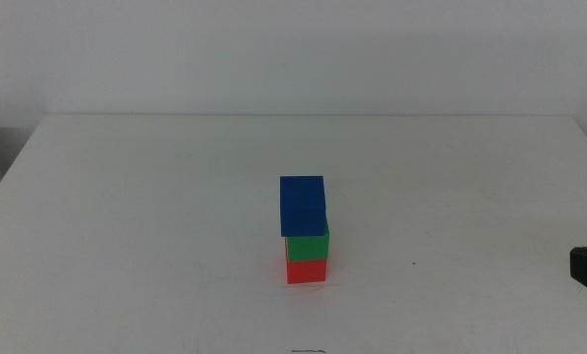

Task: Stack red cubes first, then green, then blue cubes in a specific spot.

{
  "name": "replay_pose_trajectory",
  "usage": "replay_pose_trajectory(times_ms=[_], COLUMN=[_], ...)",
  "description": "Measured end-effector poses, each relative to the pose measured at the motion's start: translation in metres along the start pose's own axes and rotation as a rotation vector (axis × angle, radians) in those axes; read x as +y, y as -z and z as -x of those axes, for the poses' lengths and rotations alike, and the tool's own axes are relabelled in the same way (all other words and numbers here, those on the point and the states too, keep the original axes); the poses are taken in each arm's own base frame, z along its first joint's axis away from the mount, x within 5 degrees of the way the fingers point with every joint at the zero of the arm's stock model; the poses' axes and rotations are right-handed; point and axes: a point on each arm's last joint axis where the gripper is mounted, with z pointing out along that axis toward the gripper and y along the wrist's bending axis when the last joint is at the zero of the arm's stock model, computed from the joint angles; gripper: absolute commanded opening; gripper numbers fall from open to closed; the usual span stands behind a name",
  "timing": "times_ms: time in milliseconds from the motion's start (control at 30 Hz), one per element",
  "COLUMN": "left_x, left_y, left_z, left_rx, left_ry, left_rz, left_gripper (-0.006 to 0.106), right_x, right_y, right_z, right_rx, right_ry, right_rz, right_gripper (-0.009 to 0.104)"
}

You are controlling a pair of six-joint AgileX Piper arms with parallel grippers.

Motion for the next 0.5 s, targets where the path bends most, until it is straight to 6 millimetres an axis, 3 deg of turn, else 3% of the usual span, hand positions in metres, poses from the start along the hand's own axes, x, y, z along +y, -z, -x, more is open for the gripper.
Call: replay_pose_trajectory(times_ms=[200, 333, 500], left_x=[0.002, 0.006, 0.011], left_y=[0.005, 0.017, 0.021], left_z=[-0.019, -0.048, -0.090], left_rx=[-0.041, -0.148, -0.260], left_ry=[0.000, 0.000, 0.000], left_rz=[-0.006, -0.020, -0.035], left_gripper=[0.094, 0.094, 0.094], right_x=[-0.003, -0.008, -0.012], right_y=[-0.002, 0.002, 0.012], right_z=[-0.005, -0.017, -0.034], right_rx=[0.010, -0.006, -0.037], right_ry=[0.055, 0.093, 0.011], right_rz=[-0.042, -0.102, -0.179], right_gripper=[0.091, 0.091, 0.091])
